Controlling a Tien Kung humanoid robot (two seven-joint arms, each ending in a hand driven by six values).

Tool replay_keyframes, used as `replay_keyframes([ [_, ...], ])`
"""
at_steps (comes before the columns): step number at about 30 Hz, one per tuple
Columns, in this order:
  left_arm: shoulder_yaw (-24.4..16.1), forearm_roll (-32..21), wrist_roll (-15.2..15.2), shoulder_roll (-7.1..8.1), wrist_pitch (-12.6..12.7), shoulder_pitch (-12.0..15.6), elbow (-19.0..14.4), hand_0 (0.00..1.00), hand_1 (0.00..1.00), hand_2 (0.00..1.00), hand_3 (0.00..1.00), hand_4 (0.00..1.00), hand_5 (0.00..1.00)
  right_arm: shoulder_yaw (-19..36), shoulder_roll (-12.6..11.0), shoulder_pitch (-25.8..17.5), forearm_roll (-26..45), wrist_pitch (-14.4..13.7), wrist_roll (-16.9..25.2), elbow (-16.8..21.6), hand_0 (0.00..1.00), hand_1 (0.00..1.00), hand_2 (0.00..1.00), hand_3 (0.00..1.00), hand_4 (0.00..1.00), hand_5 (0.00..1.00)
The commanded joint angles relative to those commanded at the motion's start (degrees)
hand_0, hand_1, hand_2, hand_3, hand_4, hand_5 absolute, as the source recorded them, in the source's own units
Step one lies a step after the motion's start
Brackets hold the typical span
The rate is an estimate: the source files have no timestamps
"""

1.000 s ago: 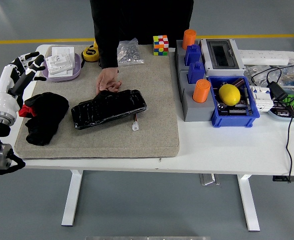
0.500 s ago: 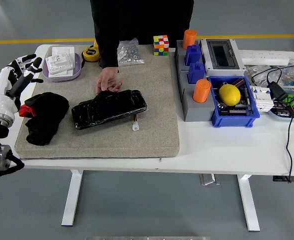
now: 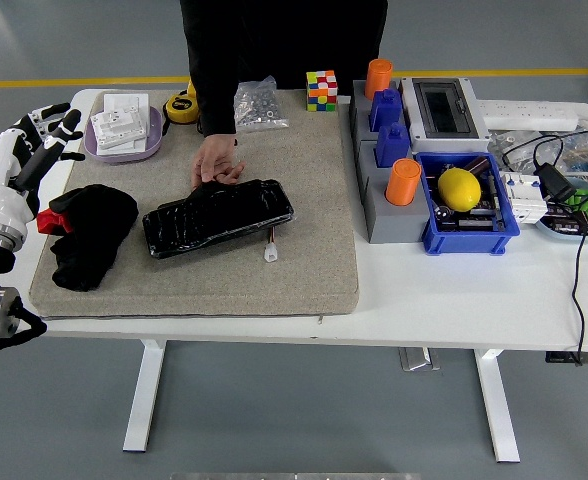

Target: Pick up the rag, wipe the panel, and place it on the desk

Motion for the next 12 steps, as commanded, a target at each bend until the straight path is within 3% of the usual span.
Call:
replay_keyframes([
  [12,0.0,0.7,0.1,0.20,0.0,0.1,0.7,0.454,0.667,0.695,0.726,0.959,0.581,0.1,-0.1,0.1,0.0,0.0,-0.1,0.2,0.695,0.445,0.637,0.617,0.998,0.702],
])
